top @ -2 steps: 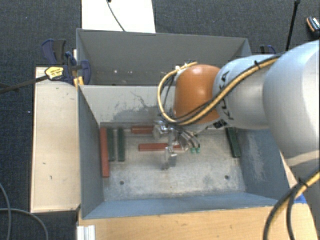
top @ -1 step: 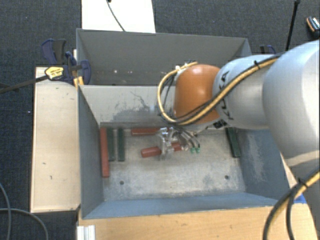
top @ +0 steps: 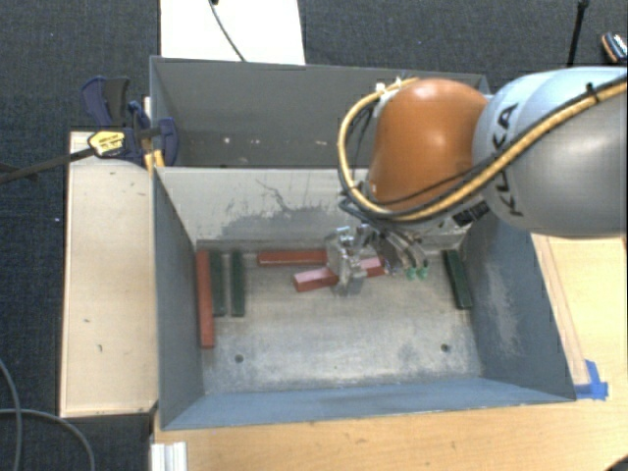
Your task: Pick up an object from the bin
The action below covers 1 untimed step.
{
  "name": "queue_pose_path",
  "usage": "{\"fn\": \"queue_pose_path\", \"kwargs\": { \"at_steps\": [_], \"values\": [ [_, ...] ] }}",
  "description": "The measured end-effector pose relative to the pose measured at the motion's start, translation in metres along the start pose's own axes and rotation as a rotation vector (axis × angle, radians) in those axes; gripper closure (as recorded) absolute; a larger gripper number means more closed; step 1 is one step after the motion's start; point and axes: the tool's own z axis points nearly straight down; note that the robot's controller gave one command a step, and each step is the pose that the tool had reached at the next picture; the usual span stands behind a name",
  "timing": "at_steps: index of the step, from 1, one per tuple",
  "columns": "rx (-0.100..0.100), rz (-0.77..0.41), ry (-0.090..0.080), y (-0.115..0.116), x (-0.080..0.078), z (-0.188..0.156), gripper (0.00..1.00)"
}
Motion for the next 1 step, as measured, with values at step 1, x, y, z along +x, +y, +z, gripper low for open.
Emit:
{"fn": "queue_pose_path", "kwargs": {
  "at_steps": [1],
  "values": [
    [0.000,-0.289,0.000,-0.0182,-0.0017,-0.0649,1.00]
  ]
}}
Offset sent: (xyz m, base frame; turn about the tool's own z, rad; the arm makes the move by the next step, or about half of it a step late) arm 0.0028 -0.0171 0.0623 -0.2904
